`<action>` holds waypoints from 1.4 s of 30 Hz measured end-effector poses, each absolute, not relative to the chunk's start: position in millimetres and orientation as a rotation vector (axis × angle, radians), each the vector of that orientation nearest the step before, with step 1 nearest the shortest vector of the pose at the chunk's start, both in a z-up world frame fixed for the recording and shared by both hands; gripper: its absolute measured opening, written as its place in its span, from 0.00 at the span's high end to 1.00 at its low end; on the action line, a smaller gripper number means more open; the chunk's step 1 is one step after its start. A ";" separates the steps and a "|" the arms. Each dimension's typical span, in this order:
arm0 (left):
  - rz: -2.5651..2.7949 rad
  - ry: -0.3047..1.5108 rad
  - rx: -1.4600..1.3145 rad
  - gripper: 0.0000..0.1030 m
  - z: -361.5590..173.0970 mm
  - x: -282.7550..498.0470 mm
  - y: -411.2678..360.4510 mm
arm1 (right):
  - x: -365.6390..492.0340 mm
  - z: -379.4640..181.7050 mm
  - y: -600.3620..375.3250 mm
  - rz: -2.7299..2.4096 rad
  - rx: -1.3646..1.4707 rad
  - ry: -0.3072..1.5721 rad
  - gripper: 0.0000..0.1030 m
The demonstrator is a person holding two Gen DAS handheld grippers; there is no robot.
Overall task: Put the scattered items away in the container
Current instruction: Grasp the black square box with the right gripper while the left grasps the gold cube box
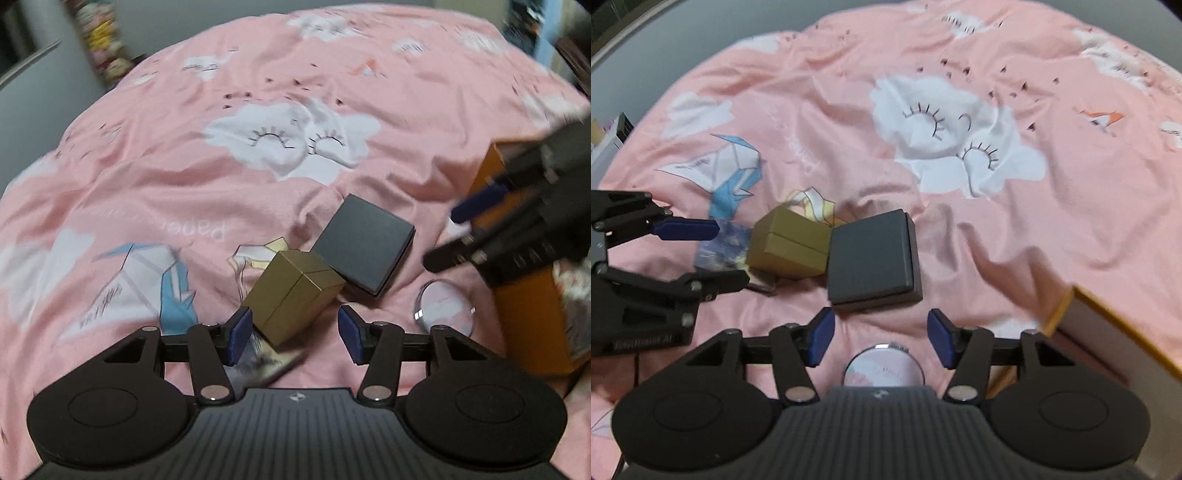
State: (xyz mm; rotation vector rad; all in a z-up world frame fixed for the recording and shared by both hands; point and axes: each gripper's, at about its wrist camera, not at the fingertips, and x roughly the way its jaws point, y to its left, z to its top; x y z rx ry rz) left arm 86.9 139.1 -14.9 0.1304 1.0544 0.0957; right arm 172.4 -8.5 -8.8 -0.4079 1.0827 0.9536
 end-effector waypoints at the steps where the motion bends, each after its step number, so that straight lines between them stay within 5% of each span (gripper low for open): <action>1: 0.078 1.065 0.155 0.42 -19.0 91.3 140.0 | 177.3 -11.8 -3.1 0.954 -0.411 1.094 0.43; 10: 0.013 1.096 0.256 0.40 -42.1 116.8 144.9 | 208.9 -44.7 34.3 0.955 -0.434 1.213 0.42; 21: -0.007 1.089 0.258 0.33 -50.5 125.6 149.3 | 220.9 -74.7 48.5 0.975 -0.329 1.347 0.29; 29: -0.072 1.065 0.167 0.44 -33.5 111.5 145.4 | 209.3 -45.2 21.7 1.006 -0.219 1.304 0.60; 42: -0.091 1.056 0.517 0.45 -36.1 101.4 116.3 | 151.4 -23.1 3.6 1.001 -0.407 1.052 0.63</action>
